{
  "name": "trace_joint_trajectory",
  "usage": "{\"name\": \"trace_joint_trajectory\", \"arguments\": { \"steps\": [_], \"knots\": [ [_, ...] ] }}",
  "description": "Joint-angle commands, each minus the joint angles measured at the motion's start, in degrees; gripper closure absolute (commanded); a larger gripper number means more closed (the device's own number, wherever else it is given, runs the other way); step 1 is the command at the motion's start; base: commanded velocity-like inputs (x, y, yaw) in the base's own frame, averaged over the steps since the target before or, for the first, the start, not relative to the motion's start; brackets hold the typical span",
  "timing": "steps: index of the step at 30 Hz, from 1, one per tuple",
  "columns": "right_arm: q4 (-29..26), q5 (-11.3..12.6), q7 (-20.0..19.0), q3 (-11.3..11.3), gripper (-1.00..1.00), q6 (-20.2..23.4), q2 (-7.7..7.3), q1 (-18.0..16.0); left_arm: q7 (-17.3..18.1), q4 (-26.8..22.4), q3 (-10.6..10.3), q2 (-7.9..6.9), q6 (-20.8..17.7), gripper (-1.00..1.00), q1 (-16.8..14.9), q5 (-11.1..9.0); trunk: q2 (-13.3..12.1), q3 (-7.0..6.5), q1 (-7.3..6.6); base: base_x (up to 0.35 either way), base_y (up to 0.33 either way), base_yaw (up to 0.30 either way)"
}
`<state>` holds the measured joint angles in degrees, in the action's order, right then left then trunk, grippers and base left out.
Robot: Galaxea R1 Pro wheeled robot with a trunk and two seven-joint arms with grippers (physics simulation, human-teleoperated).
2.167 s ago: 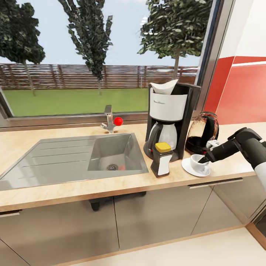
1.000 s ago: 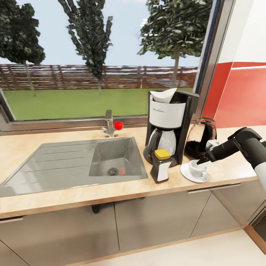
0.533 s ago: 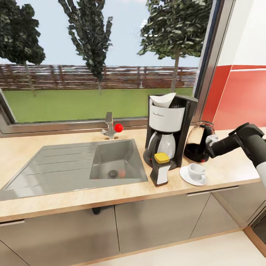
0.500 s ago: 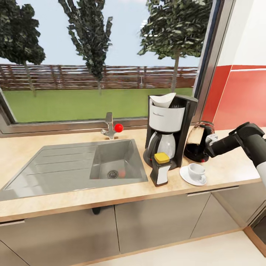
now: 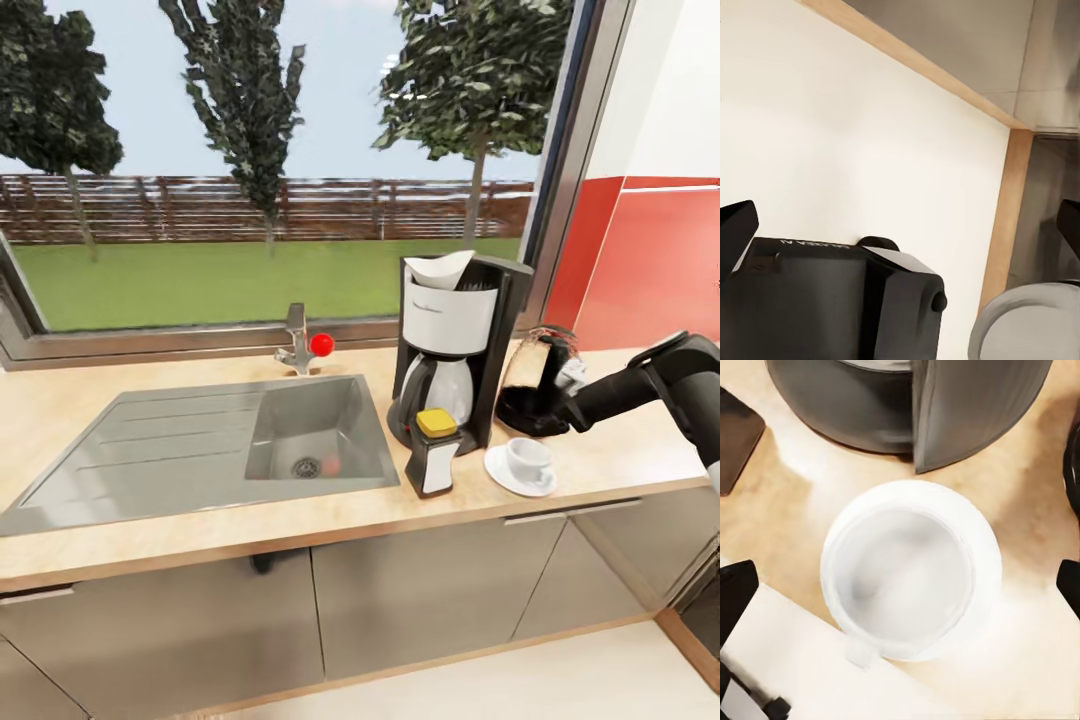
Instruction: Set up a coffee station on the kitchen countertop: keep the coffee maker on the countertop, move the bottle of coffee from the kitchen shelf to the counter next to the coffee maker, place a paper coffee filter on top of the coffee maker, put the saucer next to the coffee maker with the coffee cup on the saucer, and place the electric kettle next to the coffee maker.
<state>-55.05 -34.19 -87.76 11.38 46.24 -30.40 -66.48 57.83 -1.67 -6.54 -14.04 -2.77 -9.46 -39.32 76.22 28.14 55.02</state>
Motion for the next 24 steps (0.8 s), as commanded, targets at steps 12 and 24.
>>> {"name": "trace_joint_trajectory", "arguments": {
  "steps": [12, 24],
  "knots": [
    [-0.58, -0.45, -0.48, -1.24, -1.00, 0.52, -0.01, 0.47, -0.13, 0.00, -0.49, -0.03, -0.31, -1.00, -0.03, -0.58, 0.04, 0.06, -0.02, -0.076, 0.000, 0.000],
    [-0.59, -0.44, -0.48, -1.27, -1.00, 0.54, -0.01, 0.47, -0.17, 0.00, -0.49, -0.03, -0.31, -1.00, -0.03, -0.58, 0.04, 0.06, -0.02, -0.105, 0.000, 0.000]
  ]
}}
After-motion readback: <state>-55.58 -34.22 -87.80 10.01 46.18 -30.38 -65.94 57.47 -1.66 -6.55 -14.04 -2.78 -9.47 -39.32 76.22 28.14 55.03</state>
